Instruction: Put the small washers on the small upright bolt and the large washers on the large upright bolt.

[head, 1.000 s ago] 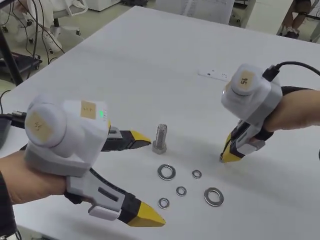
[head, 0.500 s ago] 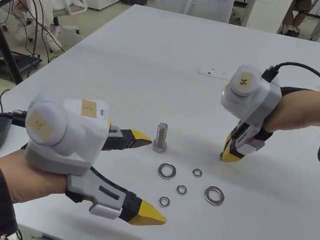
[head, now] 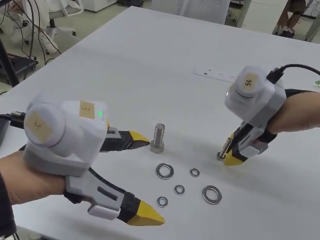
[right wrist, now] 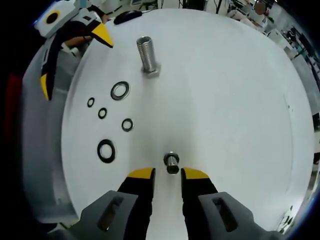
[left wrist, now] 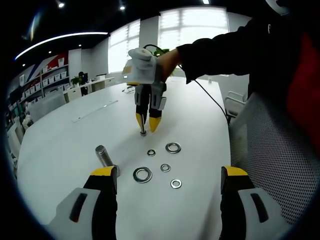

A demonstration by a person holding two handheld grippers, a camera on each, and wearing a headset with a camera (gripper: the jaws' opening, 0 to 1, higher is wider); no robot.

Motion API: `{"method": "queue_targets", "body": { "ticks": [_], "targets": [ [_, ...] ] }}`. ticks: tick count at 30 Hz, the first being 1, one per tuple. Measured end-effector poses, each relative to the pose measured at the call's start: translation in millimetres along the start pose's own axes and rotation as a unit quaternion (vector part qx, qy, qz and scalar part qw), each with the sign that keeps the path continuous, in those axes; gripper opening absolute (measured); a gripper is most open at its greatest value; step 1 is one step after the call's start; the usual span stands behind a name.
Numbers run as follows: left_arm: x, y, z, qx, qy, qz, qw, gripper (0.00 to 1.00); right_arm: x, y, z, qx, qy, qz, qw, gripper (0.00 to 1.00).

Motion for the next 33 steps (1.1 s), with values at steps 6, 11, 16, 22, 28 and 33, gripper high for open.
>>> {"method": "queue_targets", "body": {
  "ticks": [6,11,16,22,28,33],
  "targets": [
    [0.2,-0.2,0.5,-0.001,0.001,0.000,1.0000,0.85,-5.0,7.2,-0.6,-0.001,-0.004,0.008,1.0000,0.22],
    [-0.3,0.0,0.5,-0.001,0.000,0.000,1.0000,0.85,-10.8,9.7,-1.8,0.000,-0.005,0.011,0.9999,0.22],
    [0.2,0.3,0.6,-0.003,0.000,0.001,1.0000,0.85,-18.1,11.4,-3.3,0.002,-0.006,0.012,0.9999,0.22],
    [0.7,0.3,0.8,-0.004,0.000,0.002,1.0000,0.85,-30.3,11.7,-5.6,0.007,-0.008,0.013,0.9999,0.22],
    [0.7,0.5,1.0,-0.004,0.000,0.002,1.0000,0.85,-40.3,5.5,-8.4,0.019,-0.014,0.011,0.9997,0.22],
    [0.7,-0.4,0.1,-0.001,-0.002,0.001,1.0000,0.85,-52.4,-5.3,-12.6,0.026,-0.012,-0.001,0.9996,0.22]
  ]
}}
Point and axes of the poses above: the centre of the closed fingertips' face, and the gripper's own axes: z roughly forward along the fingers, x roughly to its right, y roughly out of its underside, the point moved 3 cm from there along -z, roughly backward along the fingers, and after that the axes turned 1 degree about x, right-handed, at the moved point
